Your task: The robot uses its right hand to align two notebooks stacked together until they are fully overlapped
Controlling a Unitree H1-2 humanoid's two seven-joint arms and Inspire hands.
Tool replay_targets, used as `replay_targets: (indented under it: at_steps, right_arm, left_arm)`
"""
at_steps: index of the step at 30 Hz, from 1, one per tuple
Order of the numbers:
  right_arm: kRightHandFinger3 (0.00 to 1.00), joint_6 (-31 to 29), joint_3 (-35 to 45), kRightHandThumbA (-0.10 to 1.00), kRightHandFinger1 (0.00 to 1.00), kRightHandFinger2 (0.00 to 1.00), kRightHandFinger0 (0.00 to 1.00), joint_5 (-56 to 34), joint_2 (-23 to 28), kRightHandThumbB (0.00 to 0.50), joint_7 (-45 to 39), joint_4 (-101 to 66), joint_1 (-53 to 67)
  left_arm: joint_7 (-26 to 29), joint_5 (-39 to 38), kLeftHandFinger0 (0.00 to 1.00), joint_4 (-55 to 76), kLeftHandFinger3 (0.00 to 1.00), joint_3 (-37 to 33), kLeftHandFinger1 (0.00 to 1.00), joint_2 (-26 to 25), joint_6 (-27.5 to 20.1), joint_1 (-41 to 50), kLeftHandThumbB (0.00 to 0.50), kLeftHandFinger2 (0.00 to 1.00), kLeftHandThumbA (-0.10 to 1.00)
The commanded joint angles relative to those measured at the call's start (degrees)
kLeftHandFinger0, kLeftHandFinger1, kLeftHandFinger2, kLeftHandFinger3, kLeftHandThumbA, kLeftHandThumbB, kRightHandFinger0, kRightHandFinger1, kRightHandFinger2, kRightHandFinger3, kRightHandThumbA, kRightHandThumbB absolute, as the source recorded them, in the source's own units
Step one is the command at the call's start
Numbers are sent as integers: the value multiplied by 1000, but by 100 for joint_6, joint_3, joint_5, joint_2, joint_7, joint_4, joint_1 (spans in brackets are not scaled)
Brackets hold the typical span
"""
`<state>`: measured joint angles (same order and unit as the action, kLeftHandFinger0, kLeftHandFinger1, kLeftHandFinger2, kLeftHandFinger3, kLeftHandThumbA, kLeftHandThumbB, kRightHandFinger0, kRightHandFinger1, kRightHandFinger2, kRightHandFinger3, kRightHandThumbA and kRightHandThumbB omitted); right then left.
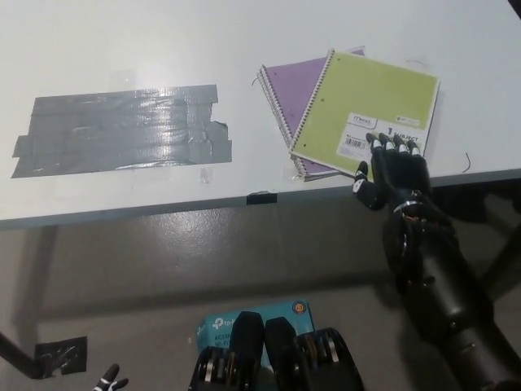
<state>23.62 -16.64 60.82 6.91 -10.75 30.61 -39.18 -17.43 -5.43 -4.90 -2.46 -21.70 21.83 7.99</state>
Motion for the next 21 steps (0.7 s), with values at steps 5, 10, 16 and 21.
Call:
replay_targets:
  at_steps: [5, 10, 16, 21]
  right_arm:
    - [1000, -966, -677, 1000, 1000, 1000, 1000, -825, 457, 419, -883, 184, 274]
    - [1000, -1620, -1248, 1000, 1000, 1000, 1000, -816, 963, 439, -963, 124, 266]
    - [1000, -1930, -1631, 1000, 1000, 1000, 1000, -685, 1510, 411, -786, 171, 10]
    - [1000, -2177, -1839, 1000, 1000, 1000, 1000, -627, 1799, 421, -693, 212, -230]
  left_arm:
    - [-199, -159, 694, 60, 1000, 66, 721, -77, -76, -11, 500, 818, 1000]
    - [-176, -96, 648, -20, 1000, 47, 702, -98, -164, 5, 500, 800, 1000]
    - [-177, -144, 626, -21, 1000, 81, 711, -89, -119, 3, 500, 811, 1000]
    - [-219, -133, 660, -46, 1000, 50, 722, -117, -138, -36, 500, 791, 1000]
